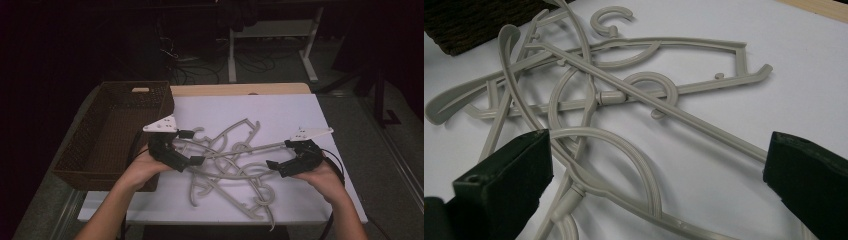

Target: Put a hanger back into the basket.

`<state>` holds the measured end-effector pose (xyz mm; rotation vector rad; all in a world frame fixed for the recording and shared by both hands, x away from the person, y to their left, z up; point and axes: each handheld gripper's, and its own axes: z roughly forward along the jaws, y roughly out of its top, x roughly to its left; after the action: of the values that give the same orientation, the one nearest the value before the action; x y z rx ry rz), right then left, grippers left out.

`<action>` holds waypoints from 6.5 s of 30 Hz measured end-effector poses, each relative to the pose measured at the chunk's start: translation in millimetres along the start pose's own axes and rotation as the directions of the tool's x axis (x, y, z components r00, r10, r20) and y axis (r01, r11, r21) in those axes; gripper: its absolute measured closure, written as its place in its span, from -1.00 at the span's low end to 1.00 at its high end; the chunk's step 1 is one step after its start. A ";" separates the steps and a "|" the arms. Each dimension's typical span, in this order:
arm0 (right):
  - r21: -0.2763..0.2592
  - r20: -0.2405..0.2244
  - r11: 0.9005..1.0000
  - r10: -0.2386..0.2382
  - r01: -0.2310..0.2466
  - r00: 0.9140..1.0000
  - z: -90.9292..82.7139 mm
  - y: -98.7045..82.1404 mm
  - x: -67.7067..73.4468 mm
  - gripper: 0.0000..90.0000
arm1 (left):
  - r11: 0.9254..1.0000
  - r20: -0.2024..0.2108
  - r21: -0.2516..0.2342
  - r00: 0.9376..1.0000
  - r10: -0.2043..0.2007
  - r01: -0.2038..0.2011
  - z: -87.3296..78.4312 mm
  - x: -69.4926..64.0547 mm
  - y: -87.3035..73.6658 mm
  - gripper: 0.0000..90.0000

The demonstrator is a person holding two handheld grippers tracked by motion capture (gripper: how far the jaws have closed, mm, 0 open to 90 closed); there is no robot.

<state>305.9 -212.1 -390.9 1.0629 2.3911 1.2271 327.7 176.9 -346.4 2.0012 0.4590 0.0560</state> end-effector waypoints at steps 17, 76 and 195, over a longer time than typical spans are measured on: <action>0.015 -0.004 1.000 0.025 -0.025 1.000 2.1 -12.2 -3.7 -1.00 | 0.991 -0.051 0.131 0.999 -0.007 0.014 69.7 24.5 -14.9 -0.35; 0.186 0.158 0.959 0.185 -0.213 0.970 30.7 -40.1 -73.9 0.98 | 0.913 -0.080 0.409 0.996 0.039 -0.003 100.7 32.6 -40.4 0.99; 0.143 0.177 0.985 0.071 -0.097 0.982 110.8 57.2 -8.2 0.72 | 0.963 -0.107 0.262 0.994 -0.036 0.063 70.0 26.2 -39.0 -0.28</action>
<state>396.8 -129.7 -415.0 1.2720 2.3571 0.9483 357.0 141.4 -417.0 2.2555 0.6081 0.0685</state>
